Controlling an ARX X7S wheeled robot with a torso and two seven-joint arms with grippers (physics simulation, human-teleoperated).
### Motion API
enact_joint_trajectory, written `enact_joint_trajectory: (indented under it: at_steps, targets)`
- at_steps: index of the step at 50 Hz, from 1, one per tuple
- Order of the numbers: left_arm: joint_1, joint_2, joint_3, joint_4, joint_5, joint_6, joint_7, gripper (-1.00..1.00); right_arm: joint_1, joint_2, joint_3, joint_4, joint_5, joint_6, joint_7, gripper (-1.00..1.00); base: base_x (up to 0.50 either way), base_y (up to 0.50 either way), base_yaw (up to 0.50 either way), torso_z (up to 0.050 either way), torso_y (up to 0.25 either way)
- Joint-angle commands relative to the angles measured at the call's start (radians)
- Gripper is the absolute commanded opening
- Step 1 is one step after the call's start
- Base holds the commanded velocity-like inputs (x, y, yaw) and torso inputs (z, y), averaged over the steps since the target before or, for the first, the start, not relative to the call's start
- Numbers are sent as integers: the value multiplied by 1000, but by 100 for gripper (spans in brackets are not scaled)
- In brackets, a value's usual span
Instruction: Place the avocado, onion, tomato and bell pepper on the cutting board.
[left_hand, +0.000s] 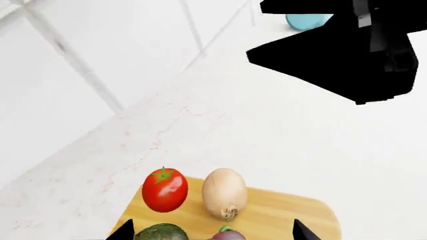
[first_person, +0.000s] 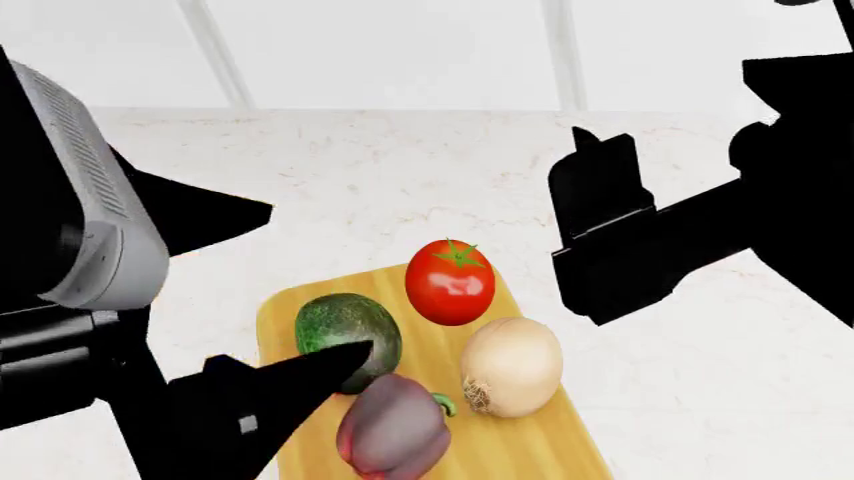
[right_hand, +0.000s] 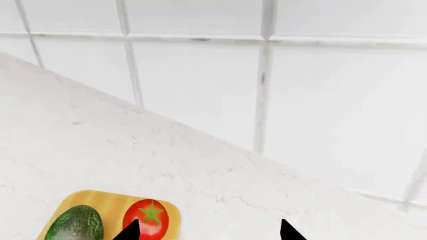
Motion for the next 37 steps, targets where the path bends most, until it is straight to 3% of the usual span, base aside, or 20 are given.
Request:
enact_joint_trajectory:
  at_steps: [1, 6, 9, 17, 26, 35, 37]
  targets:
    - [-21, -100, -97, -32, 123, 22, 71, 100, -4, 134, 81, -279, 184, -154, 165, 100, 0, 0, 0, 0, 0]
    - [-66, -136, -146, 12, 109, 52, 15, 100, 31, 187, 111, -395, 292, -228, 271, 100, 0, 0, 0, 0, 2]
    - [-90, -157, -168, 51, 45, 83, -69, 100, 118, 171, 111, -426, 389, -218, 363, 100, 0, 0, 0, 0, 0]
    - [-131, -242, -233, 107, -30, 114, -117, 100, 331, 138, 107, -438, 590, -194, 551, 100, 0, 0, 0, 0, 0]
    - [-54, -395, -354, 213, -116, 244, -184, 100, 552, 87, 93, -450, 746, -183, 744, 100, 0, 0, 0, 0, 0]
    - [9, -594, -513, 307, -242, 354, -181, 100, 590, 45, 248, -509, 792, -325, 807, 100, 0, 0, 0, 0, 0]
    - [37, -636, -555, 325, -260, 384, -169, 100, 606, 37, 264, -504, 782, -282, 832, 100, 0, 0, 0, 0, 0]
